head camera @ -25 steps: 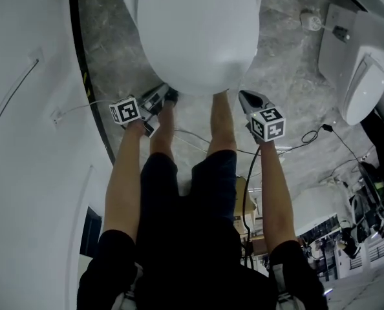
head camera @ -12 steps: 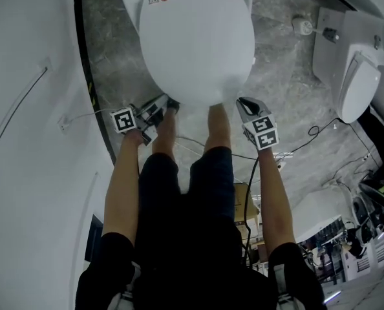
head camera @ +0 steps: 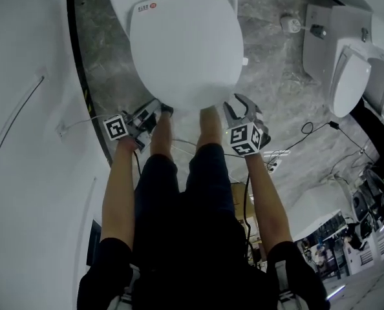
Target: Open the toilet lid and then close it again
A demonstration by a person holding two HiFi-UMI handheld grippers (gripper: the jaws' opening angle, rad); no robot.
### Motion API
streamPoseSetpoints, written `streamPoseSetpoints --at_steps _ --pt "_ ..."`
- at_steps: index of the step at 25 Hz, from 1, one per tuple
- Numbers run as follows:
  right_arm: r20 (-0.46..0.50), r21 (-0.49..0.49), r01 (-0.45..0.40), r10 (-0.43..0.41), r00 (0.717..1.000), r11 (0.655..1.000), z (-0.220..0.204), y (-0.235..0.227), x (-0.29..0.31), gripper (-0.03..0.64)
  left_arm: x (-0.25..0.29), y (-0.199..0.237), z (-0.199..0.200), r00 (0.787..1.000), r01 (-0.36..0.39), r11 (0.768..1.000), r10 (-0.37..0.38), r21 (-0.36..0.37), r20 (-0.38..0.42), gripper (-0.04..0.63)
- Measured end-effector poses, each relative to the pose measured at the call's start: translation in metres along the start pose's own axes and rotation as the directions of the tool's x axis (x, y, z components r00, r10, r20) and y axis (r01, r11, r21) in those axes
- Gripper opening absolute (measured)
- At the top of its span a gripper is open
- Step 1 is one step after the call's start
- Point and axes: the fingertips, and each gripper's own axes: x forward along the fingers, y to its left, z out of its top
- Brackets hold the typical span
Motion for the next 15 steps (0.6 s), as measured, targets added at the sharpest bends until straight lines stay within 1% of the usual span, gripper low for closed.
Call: streamPoseSetpoints --at_steps 2,3,5,7,9,11,15 --pt "-0.008 -0.103 0.051 -0.052 0.999 0.993 0.002 -0.003 -0.003 0.200 0.001 -0.005 0.000 1.000 0.016 1.000 -0.016 -0.011 0.019 0.025" --pt "-0.010 -0.168 0.071 -0.074 0.997 0.983 0.004 -0.003 -0.004 0.221 0.001 -0.009 0.000 0.999 0.026 1.000 -0.025 -0.018 0.031 0.025" --pt "-0.002 -0.302 0.103 -0.108 0.994 0.948 0.009 -0.002 -0.004 0.247 0.002 -0.015 0.001 0.998 0.040 0.999 -0.038 -0.028 0.055 0.025" --pt "0.009 -0.401 0.114 -0.120 0.993 0.909 0.015 0.001 -0.005 0.247 0.003 -0.020 0.003 0.997 0.038 0.999 -0.036 -0.025 0.069 0.025" --pt "0.015 -0.449 0.102 -0.106 0.994 0.888 0.021 0.004 -0.007 0.247 0.004 -0.025 0.002 0.997 0.025 1.000 -0.024 -0.017 0.073 0.025" --pt "0.015 -0.475 0.087 -0.090 0.996 0.876 0.027 0.008 -0.009 0.247 0.003 -0.028 0.002 0.997 0.023 1.000 -0.022 -0.015 0.076 0.025" --pt "0.039 -0.519 0.107 -0.102 0.994 0.848 0.040 0.007 -0.014 0.247 0.003 -0.041 0.005 0.994 0.055 0.998 -0.055 -0.006 0.094 0.025"
